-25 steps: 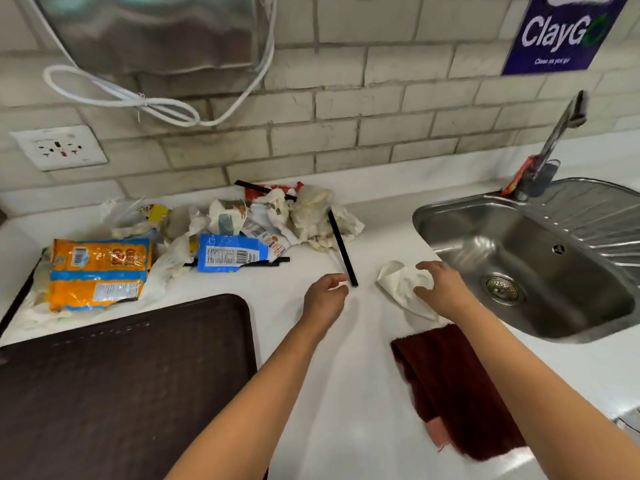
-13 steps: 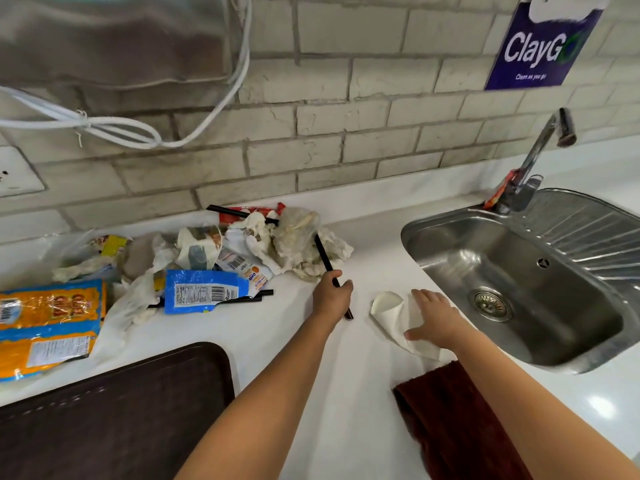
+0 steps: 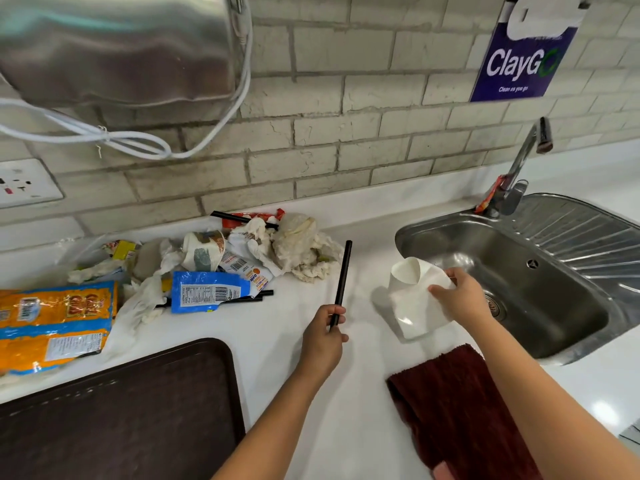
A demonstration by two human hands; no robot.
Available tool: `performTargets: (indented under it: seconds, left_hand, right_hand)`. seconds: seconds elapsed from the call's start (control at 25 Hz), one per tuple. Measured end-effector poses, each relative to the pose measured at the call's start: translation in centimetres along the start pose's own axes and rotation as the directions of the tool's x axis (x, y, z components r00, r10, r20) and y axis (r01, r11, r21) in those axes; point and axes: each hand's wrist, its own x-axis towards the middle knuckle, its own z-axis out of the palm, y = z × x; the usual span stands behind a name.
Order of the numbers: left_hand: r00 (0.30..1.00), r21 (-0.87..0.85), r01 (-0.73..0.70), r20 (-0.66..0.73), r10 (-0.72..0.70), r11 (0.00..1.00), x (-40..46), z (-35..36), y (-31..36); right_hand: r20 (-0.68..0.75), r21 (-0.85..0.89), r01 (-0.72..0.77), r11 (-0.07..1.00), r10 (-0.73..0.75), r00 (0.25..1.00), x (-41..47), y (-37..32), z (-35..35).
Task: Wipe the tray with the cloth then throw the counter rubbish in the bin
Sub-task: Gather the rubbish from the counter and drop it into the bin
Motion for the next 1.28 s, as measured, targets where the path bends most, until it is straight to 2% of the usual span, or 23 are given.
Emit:
performTargets:
  seconds: [0.2, 0.28, 0.44, 0.64, 0.8, 0.88, 1.04, 1.16, 1.28]
  left_hand:
    - [0.992, -0.026, -0.119, -0.048, 0.117, 0.993, -3.6, 1.6, 1.2]
    - [0.984, -0.044, -0.158, -0.087, 0.153, 0.986, -5.5, 2.7, 1.9]
    - [0.972, 0.024, -0.172, -0.159, 0.174, 0.985, -10.0, 4.7, 1.9]
    - [0.945, 0.022, -0.276, -0.177, 0.276, 0.961, -18.9, 9.1, -1.7]
    - [0.918, 0.038, -0.302, -0.258, 0.301, 0.953, -26.2, 11.9, -7.4]
    - [0.919, 0.062, -0.293, -0.256, 0.299, 0.954, -30.0, 12.7, -10.5]
    - [0.965, 0.231, -0.186, -0.141, 0.222, 0.955, -35.9, 12.2, -18.1]
    - [1.000, 0.441, 0.002, -0.017, 0.006, 0.897, -39.0, 10.7, -23.8]
    - [0.971, 0.523, 0.226, -0.049, -0.236, 0.822, -40.2, 9.5, -28.1]
  right_hand:
    - [-0.046, 0.374, 0.050, 0.926, -0.035, 0.998, -4.4, -0.6, -2.3]
    - [-0.045, 0.458, 0.056, 0.887, -0.040, 0.998, -6.3, 0.0, -3.3]
    - [-0.047, 0.534, 0.065, 0.843, -0.047, 0.998, -10.9, 2.1, -5.8]
    - [0.005, 0.644, 0.076, 0.761, -0.103, 0.995, -17.6, 8.1, -9.7]
    - [-0.145, 0.666, 0.136, 0.734, -0.052, 0.988, -22.1, 14.5, -10.9]
    - [-0.191, 0.684, 0.160, 0.711, -0.037, 0.981, -24.1, 17.6, -10.8]
    - [-0.183, 0.678, 0.138, 0.722, -0.016, 0.983, -27.5, 23.2, -9.4]
    - [-0.114, 0.614, 0.013, 0.790, 0.072, 0.991, -30.6, 28.5, -7.5]
    - [-0.001, 0.476, -0.187, 0.859, 0.214, 0.977, -33.2, 34.2, -5.3]
